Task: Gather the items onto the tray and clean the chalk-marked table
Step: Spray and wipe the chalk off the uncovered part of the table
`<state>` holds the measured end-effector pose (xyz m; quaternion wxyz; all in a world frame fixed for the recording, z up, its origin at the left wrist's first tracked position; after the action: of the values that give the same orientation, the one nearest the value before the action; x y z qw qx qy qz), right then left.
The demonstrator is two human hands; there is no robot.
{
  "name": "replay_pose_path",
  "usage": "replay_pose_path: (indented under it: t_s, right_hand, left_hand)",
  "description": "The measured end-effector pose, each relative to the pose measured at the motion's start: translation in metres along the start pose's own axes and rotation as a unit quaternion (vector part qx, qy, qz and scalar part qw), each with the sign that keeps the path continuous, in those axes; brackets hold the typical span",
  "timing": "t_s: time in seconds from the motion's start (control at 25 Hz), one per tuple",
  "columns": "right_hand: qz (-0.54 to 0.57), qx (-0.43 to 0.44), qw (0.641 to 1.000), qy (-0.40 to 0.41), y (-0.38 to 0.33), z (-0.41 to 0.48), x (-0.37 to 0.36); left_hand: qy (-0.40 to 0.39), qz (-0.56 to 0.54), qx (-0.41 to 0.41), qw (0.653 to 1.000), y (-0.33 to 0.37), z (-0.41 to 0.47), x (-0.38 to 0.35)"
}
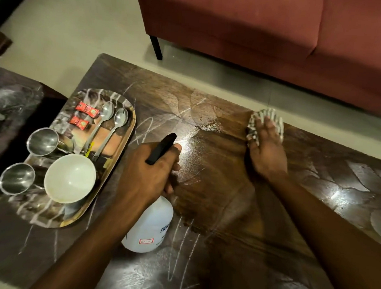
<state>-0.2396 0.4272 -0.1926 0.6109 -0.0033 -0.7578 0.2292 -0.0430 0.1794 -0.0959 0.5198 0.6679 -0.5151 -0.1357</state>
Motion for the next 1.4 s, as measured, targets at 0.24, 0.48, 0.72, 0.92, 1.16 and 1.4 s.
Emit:
replay_pose_path:
  t_s: [0.24,0.48,0.72,0.92,1.16,1.4]
  right_hand:
    - [-0.007,0.037,0.998,-0.045,-0.079,-0.051,-0.037]
    - [-0.088,0.440,0.875,-0.183,-0.139,-0.072,-0.060]
    - [0.002,0.088,0.993,-0.073,-0.139,0.065,-0.034]
    - [-0.034,0.394,0.892,-0.218,-0.202,-0.049,-0.073]
    - [-0.060,0.450,0.873,-0.176,-0.211,-0.013,-0.062]
    - [-0.023,0.038,0.997,-0.061,-0.078,0.070,-0.020]
  left_hand:
    - [0.004,0.015,-0.004,1.000,0.007,0.023,0.012]
    - [-0.033,0.032,0.000,0.999,0.001,0.026,0.018]
    - [-0.034,0.022,0.012,0.999,-0.016,0.006,0.033]
    - [-0.027,-0.004,0.012,1.000,-0.021,0.007,0.042]
    - [-0.020,-0.002,0.008,1.000,-0.015,0.011,0.049]
    - [-0.027,-0.013,0.038,0.999,-0.022,-0.006,0.057]
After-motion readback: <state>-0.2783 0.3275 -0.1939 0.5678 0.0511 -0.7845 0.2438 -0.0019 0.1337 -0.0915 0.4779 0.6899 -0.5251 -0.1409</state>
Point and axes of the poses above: each hand's wrist, its own z-axis towards the middle knuckle, its own x-axis out of the back of the hand, y = z × x, the point moved 6 cm from there along z, towards the middle knuckle, and after that the axes turned 2 degrees about y, right-handed, at the moved point
